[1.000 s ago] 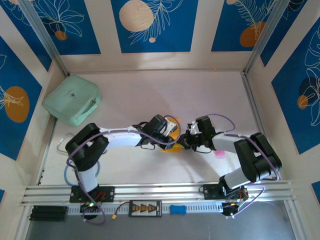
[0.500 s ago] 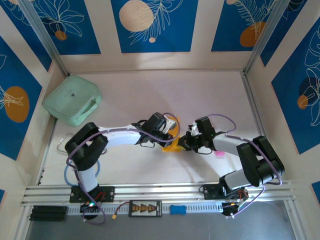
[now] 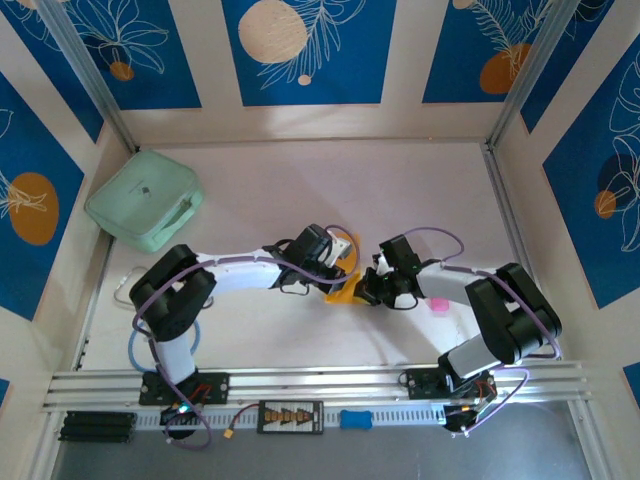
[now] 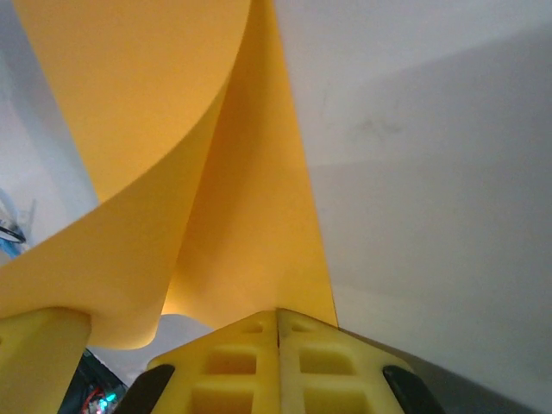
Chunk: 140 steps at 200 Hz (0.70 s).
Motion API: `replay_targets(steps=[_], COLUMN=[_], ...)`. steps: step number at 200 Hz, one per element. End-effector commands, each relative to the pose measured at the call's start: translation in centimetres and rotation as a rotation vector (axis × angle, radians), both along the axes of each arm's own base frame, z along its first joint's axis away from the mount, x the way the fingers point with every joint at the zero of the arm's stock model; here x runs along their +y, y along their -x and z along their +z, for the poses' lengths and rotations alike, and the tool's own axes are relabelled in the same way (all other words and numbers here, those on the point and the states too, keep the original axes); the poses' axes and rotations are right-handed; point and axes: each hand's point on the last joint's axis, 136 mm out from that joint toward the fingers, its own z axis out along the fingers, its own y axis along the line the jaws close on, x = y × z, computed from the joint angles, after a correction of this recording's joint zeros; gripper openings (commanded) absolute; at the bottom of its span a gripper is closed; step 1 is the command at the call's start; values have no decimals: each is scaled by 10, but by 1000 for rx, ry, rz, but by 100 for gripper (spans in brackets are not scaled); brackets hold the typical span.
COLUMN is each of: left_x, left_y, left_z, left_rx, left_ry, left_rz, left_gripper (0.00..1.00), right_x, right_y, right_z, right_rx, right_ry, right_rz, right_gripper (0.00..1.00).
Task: Fold a paper plane with a square sheet of paper (pick it up from the middle)
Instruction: Fold the triangle a second time at the center of the table.
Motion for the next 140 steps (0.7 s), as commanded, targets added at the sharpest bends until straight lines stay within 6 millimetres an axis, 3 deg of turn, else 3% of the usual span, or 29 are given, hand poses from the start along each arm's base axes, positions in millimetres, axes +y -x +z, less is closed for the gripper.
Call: replay_targets(steps=[1, 51, 74, 140], left_x=[-3, -14, -14, -12], left_y=[1, -1, -3, -3], left_z=[0, -1, -3, -3], left_rx=[46, 100, 102, 91], left_ry=[24, 83, 77, 64], left_rz=[4, 44, 57, 56], left_gripper=[0, 3, 4, 5], right_x=[-18, -19, -10, 5], right_y=[5, -11, -17, -17], right_z=[-11, 3, 14, 21], right_rx=[30, 1, -23, -38], right_ry=[85, 31, -25, -107], right_rz=[8, 37, 47, 29], right_gripper=[6, 6, 7, 7])
